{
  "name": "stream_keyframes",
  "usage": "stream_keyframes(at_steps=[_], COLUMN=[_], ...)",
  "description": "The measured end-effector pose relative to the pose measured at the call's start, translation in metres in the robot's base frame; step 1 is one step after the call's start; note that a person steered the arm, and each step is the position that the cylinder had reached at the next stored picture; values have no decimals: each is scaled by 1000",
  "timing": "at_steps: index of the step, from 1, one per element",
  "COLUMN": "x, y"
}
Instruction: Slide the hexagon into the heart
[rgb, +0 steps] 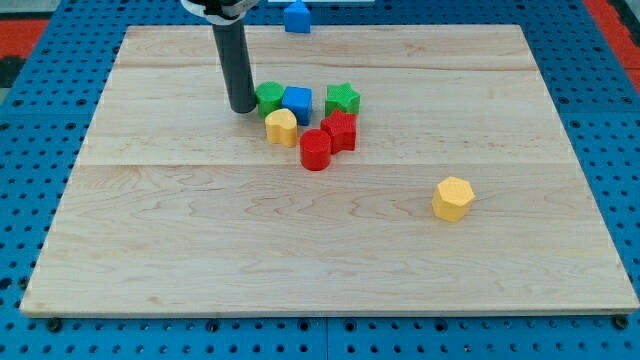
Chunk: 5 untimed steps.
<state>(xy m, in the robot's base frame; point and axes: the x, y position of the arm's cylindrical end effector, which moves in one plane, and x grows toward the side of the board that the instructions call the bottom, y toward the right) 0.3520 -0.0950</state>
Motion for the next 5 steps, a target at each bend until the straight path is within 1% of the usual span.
stream_keyframes(at_steps=[1, 2, 3, 4, 5], x=[-2, -38, -51, -46, -35], y=[-25, -36, 31, 53, 24])
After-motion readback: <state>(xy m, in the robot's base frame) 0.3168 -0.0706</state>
